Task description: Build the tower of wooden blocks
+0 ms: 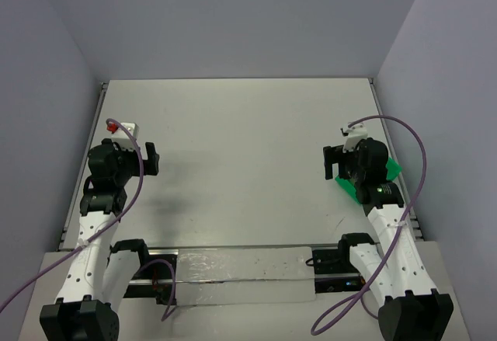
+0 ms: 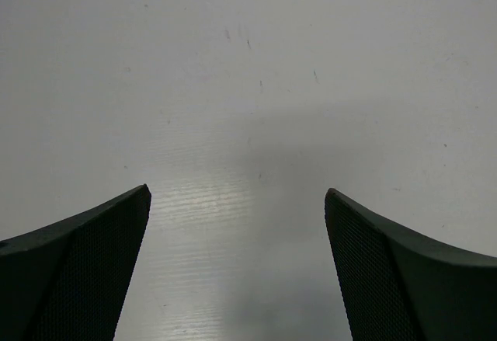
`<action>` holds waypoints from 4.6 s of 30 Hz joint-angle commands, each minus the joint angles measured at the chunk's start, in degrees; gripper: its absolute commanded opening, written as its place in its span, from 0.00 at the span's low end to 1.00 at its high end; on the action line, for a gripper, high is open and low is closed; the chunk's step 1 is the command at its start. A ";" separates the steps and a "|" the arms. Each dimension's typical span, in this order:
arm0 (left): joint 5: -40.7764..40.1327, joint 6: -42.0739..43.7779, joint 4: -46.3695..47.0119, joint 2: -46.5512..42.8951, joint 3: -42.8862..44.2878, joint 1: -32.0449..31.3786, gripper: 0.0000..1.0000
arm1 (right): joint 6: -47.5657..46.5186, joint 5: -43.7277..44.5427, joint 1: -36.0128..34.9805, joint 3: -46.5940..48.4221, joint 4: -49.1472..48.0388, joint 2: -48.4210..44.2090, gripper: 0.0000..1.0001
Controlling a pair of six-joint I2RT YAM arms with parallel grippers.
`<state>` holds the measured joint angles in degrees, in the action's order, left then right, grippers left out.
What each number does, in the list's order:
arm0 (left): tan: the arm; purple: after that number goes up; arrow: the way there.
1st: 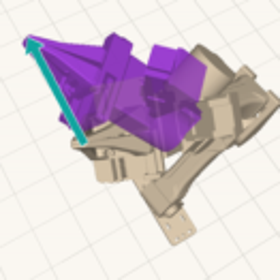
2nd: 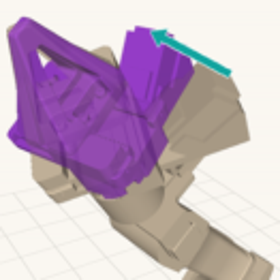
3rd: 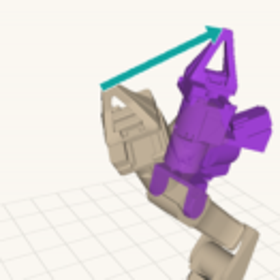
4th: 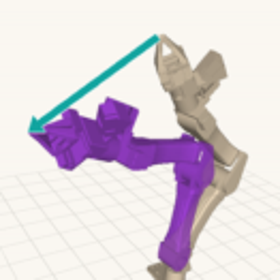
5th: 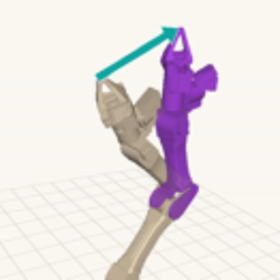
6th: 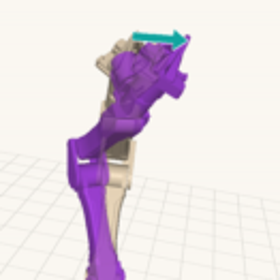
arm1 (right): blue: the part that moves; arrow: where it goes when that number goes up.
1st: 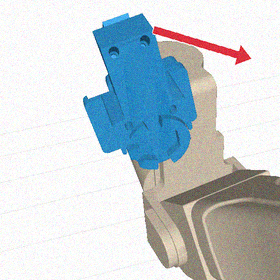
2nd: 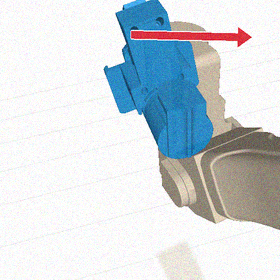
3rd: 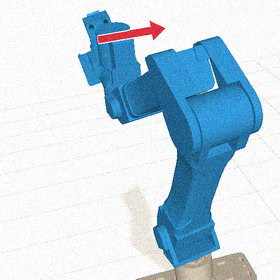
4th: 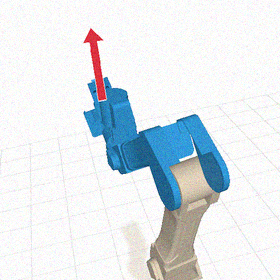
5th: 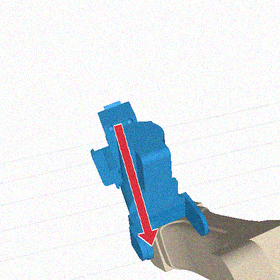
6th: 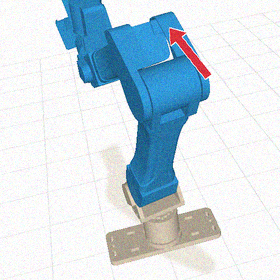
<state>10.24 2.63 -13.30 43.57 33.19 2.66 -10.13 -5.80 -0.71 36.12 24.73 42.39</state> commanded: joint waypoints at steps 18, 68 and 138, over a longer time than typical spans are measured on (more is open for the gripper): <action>9.20 9.15 -1.96 -2.41 0.56 -0.37 0.99 | -23.36 -16.88 15.63 27.89 24.68 24.39 0.91; 17.97 14.50 -9.46 -0.42 3.99 -0.90 0.97 | -47.71 -6.06 30.07 51.60 33.20 70.28 0.56; 9.09 9.76 -5.94 -2.09 2.85 -1.07 0.99 | -11.35 39.23 -34.86 52.25 4.27 60.09 0.00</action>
<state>19.70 13.16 -22.45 41.58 34.57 1.85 -22.12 22.31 -32.72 90.99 40.26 105.43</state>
